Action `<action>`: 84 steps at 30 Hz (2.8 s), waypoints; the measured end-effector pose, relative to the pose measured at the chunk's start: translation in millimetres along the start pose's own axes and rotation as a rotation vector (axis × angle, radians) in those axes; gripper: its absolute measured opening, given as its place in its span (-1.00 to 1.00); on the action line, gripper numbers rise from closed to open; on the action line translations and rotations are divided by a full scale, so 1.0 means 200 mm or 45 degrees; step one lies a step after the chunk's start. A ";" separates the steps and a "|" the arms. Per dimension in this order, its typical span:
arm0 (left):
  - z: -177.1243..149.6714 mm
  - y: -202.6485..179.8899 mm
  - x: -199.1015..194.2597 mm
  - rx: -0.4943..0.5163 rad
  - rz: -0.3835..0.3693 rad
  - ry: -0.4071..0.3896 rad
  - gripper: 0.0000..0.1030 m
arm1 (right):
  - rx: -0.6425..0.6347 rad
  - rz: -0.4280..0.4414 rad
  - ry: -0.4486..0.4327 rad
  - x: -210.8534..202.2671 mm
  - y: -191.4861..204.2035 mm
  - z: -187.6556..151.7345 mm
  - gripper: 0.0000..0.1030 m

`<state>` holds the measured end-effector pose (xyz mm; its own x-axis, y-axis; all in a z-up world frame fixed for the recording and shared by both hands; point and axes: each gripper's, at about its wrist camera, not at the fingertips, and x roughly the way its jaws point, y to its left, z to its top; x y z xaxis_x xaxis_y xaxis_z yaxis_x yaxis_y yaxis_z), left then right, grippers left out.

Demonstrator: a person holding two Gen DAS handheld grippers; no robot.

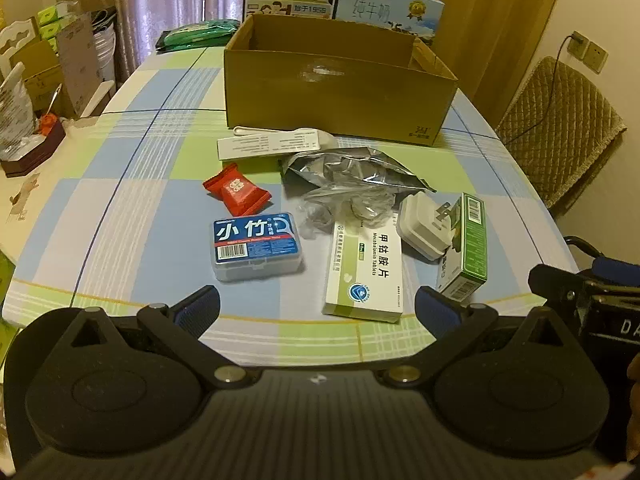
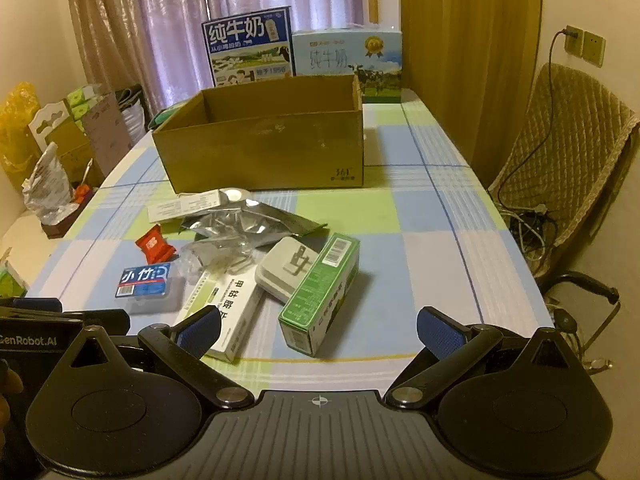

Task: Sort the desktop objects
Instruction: 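Grasp the green oral-spray box with the right tool while the left tool approaches the white medicine box, then grasp and lift the white Mecobalamin box with the left tool while the right tool holds the green box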

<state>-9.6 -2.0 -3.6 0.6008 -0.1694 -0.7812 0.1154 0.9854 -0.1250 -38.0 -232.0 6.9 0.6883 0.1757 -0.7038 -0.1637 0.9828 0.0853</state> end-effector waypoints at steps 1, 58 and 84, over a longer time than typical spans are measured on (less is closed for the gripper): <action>0.00 0.00 0.00 0.007 -0.004 0.001 0.98 | -0.002 -0.002 0.000 0.00 0.00 0.00 0.97; 0.06 -0.19 0.61 0.231 -0.152 0.256 0.36 | 0.113 -0.019 0.250 0.60 -0.14 0.00 -0.47; 0.11 -0.23 0.73 0.258 -0.090 0.187 0.37 | 0.104 -0.067 0.295 0.71 -0.16 0.04 -0.45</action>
<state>90.1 -72.2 -98.2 0.4660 -0.2193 -0.8572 0.3178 0.9456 -0.0691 70.3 -237.5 -90.5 0.5122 0.1155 -0.8510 -0.0679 0.9933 0.0940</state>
